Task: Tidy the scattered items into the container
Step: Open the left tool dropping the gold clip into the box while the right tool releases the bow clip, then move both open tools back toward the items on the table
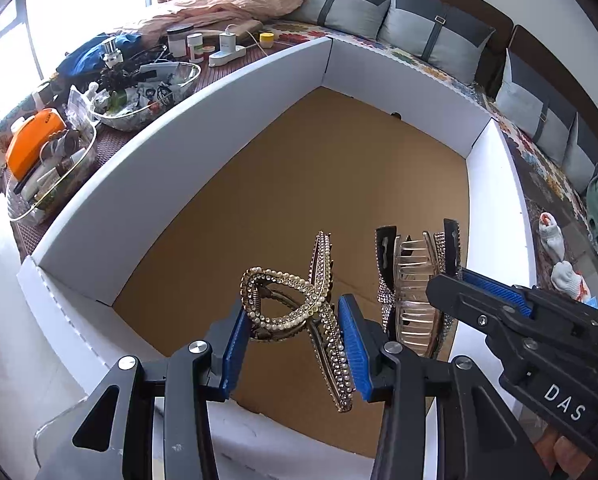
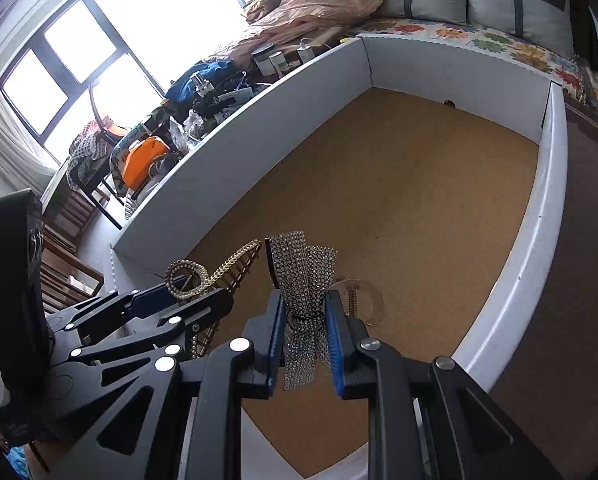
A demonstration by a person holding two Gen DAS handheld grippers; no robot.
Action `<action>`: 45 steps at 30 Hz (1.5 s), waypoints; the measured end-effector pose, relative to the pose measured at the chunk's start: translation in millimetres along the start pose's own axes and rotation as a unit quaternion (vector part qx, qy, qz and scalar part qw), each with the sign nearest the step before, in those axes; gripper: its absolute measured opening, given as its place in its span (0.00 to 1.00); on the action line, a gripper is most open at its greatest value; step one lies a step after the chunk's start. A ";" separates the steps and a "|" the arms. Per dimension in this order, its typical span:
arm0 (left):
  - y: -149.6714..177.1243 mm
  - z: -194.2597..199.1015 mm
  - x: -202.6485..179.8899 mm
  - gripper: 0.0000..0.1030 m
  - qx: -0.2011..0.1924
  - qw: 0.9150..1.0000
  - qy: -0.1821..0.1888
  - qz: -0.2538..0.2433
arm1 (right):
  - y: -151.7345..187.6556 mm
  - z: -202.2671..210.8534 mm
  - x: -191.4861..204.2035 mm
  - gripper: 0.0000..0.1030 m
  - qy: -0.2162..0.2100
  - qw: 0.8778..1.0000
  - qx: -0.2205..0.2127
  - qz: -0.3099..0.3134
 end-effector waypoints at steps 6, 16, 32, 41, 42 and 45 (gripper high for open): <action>-3.5 0.1 0.1 0.44 -0.005 1.000 -0.014 -0.015 | -3.8 4.1 -1.9 0.32 -0.001 1.000 -0.011 -0.010; -3.8 25.6 -2.4 0.46 -0.039 0.999 -0.017 -0.001 | -8.7 26.0 -13.6 0.55 -0.001 0.998 -0.054 -0.045; 13.1 5.8 -113.4 0.47 -0.038 0.986 -0.074 -0.141 | 86.1 147.2 -91.3 0.55 0.047 0.984 -0.137 -0.106; 21.6 11.4 -112.8 0.47 -0.009 0.989 -0.074 -0.125 | 141.6 191.1 -143.0 0.55 0.068 0.974 -0.144 -0.160; 24.7 10.9 -112.1 0.47 -0.004 0.990 -0.069 -0.120 | 145.4 197.6 -147.9 0.55 0.071 0.972 -0.150 -0.165; 33.6 15.1 -112.5 0.47 -0.003 0.991 -0.071 -0.114 | 158.6 218.1 -158.1 0.55 0.076 0.968 -0.167 -0.171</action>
Point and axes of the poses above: each gripper's, at about its wrist camera, not at the fingertips, and z roughly against the way its jaws point, x to its left, y to its underside, the point moved 2 cm from there along -z, roughly the way its jaws point, and after that the axes turned 5 degrees about -x, right-handed, at the moved point
